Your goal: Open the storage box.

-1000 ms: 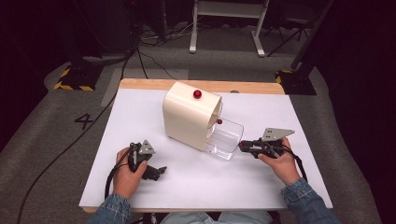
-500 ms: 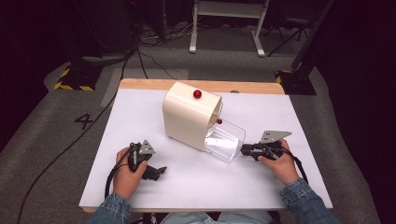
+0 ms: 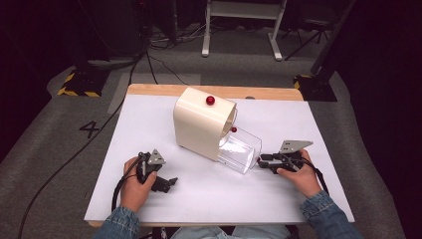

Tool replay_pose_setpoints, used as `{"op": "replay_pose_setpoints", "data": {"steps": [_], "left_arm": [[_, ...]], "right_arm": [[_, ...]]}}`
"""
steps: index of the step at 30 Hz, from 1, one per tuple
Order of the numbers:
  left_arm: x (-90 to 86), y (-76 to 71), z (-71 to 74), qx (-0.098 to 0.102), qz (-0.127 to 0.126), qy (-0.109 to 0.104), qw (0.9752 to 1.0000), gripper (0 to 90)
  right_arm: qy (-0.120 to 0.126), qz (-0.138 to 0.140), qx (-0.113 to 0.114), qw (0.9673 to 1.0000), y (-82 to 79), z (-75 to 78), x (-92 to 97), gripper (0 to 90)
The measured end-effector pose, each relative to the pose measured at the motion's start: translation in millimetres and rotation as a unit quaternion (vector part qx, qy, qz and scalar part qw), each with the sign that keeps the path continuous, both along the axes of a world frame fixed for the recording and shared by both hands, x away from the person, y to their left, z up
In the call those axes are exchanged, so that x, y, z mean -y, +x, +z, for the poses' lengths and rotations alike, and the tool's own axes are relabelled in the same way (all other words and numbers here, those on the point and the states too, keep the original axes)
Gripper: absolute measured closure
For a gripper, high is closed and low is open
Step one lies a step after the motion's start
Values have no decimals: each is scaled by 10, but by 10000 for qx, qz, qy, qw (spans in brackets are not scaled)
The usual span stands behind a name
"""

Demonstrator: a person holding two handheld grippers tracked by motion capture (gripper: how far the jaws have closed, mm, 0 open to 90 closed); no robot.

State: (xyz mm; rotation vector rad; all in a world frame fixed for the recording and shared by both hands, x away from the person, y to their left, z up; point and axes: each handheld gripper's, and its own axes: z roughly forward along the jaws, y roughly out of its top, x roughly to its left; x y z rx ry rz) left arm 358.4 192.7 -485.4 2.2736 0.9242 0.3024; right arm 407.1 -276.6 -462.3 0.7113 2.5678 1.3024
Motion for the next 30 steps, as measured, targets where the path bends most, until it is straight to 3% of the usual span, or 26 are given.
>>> {"op": "replay_pose_setpoints", "data": {"steps": [8, 12, 17, 22, 30], "left_arm": [[0, -1, -1, 7, 6, -3, 10000, 0], [0, -1, 0, 2, 5, 0, 10000, 0], [0, 0, 0, -1, -3, 4, 10000, 0], [0, -3, -2, 18, 4, -2, 10000, 0], [-2, -7, -3, 33, 2, 6, 10000, 0]], "right_arm": [[246, -143, 203, 9994, -120, 232, 89, 638], [459, -193, 397, 9980, -174, 442, 111, 629], [557, -201, 502, 9970, -207, 670, 109, 621], [603, -187, 601, 9962, -161, 850, 20, 617], [658, -42, 662, 9956, -14, 949, -223, 601]]}}
